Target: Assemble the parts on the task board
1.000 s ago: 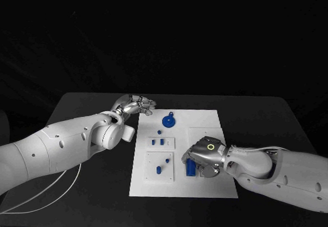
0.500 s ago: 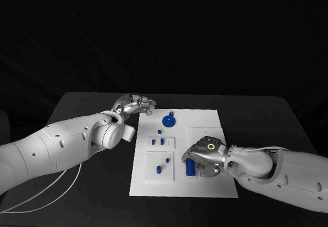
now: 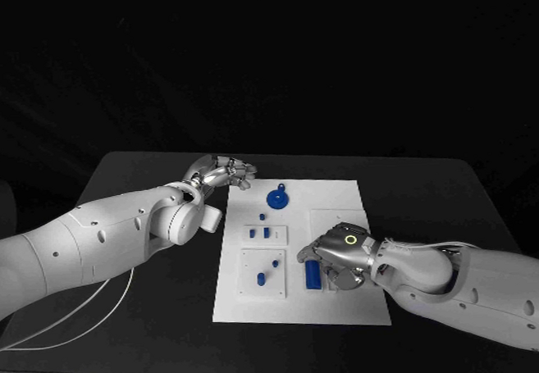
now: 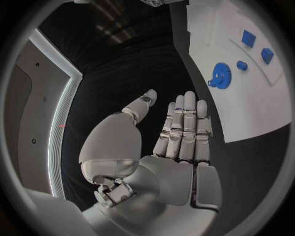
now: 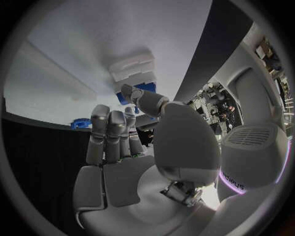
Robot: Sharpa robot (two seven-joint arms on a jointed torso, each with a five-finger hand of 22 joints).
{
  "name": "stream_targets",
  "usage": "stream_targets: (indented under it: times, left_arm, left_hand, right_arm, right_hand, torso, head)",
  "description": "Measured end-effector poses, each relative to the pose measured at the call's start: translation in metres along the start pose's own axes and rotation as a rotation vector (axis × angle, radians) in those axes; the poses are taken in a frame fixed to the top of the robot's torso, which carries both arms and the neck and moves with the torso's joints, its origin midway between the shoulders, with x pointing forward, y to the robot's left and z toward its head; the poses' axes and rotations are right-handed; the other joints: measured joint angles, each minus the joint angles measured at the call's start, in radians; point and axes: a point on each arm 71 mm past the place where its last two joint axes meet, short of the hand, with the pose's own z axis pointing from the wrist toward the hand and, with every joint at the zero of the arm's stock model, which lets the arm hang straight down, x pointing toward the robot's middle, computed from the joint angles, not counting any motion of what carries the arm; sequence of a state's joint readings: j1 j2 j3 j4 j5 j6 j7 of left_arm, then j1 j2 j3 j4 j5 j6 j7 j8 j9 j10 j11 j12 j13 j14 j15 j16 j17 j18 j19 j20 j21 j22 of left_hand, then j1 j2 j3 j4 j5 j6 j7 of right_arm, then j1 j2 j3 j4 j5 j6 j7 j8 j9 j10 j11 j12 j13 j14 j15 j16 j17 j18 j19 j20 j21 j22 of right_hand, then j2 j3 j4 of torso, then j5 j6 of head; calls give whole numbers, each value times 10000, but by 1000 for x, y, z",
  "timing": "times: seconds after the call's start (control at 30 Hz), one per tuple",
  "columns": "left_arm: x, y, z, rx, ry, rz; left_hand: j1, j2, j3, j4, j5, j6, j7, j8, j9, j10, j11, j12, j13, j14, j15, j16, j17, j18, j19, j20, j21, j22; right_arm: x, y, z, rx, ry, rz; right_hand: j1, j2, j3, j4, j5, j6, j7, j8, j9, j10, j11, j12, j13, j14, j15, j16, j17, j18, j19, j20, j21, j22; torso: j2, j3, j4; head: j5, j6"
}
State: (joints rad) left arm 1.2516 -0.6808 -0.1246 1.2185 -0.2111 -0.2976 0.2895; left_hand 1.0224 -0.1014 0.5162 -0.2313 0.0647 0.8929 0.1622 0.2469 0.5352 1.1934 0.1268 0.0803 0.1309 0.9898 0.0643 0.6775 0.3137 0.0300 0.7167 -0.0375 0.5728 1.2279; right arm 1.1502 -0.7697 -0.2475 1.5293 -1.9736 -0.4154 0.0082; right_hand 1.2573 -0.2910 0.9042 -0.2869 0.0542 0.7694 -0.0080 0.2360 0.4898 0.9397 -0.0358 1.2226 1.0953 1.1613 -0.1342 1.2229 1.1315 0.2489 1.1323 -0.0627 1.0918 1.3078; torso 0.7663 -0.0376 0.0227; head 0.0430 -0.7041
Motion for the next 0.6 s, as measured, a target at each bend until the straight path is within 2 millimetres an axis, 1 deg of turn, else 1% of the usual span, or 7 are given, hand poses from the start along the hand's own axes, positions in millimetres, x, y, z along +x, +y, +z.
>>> stream_targets:
  times: [0.07,0.17,0.23,0.4,0.47,0.53,0.6]
  left_arm:
    - [0,0,0,0,-2,-1]
    - [-1,0,0,-3,-16,4]
    - [-1,0,0,-5,-25,7]
    - [-3,1,0,-20,-73,26]
    - [-4,1,0,-25,-91,32]
    - [-4,1,0,-27,-93,32]
    - [-4,1,0,-27,-91,31]
  left_hand:
    - [0,0,0,0,0,0,0,0,0,0,0,0,0,0,0,0,0,0,0,0,0,0]
    - [0,0,0,0,0,0,0,0,0,0,0,0,0,0,0,0,9,-1,0,0,0,-1]
    - [0,0,0,0,0,0,0,0,0,0,0,0,0,0,0,0,9,0,0,0,0,3]
    - [0,0,0,0,0,0,0,40,1,0,0,0,1,0,0,0,8,0,0,0,0,8]
    - [0,0,0,0,0,0,0,40,1,0,0,0,1,0,0,0,12,0,0,0,0,8]
    - [0,0,0,0,0,0,0,40,1,0,0,0,1,0,0,0,18,-1,0,0,0,8]
    - [0,0,0,0,0,0,0,40,1,0,0,0,1,0,0,0,18,0,0,0,0,8]
  right_arm:
    - [0,-2,-4,127,-56,132]
    - [-3,-8,-13,404,-183,427]
    - [-8,-14,-17,645,-331,639]
    - [-30,-43,-32,1770,-847,1565]
    - [-35,-57,-41,2475,-907,2051]
    - [-36,-69,-49,3197,-805,2561]
    - [-35,-81,-58,4051,-536,3218]
  right_hand:
    - [0,0,0,0,0,-16,30,0,22,0,0,20,-17,0,0,0,11,0,0,0,0,0]
    - [0,0,0,0,0,66,266,104,79,0,0,78,-48,0,0,0,11,0,-1,1,38,-1]
    - [-83,-83,0,0,0,84,329,147,103,0,0,117,-67,1,0,1,22,0,4,-3,79,-1]
    - [-934,-69,-715,68,-38,184,709,327,188,30,30,229,-111,96,-12,66,40,-12,135,-123,190,-1]
    - [-1378,-50,-1033,255,-39,216,773,487,247,129,212,283,-122,222,116,67,41,-23,223,-109,234,-1]
    - [-1971,-39,-1407,610,-38,327,905,723,345,222,481,347,-130,318,378,109,40,-186,295,-143,269,-2]
    - [-2372,-17,-1540,916,-39,490,966,772,361,235,627,362,-162,314,511,108,24,-338,311,-158,227,-2]
  torso:
    - [0,1,1]
    - [0,1,2]
    - [-2,3,1]
    - [-6,3,1]
    - [-8,3,-4]
    - [-12,2,-8]
    - [-12,0,-12]
  head:
    - [-10,10]
    - [-27,35]
    - [-45,56]
    - [-113,112]
    - [-147,144]
    - [-187,175]
    - [-227,220]
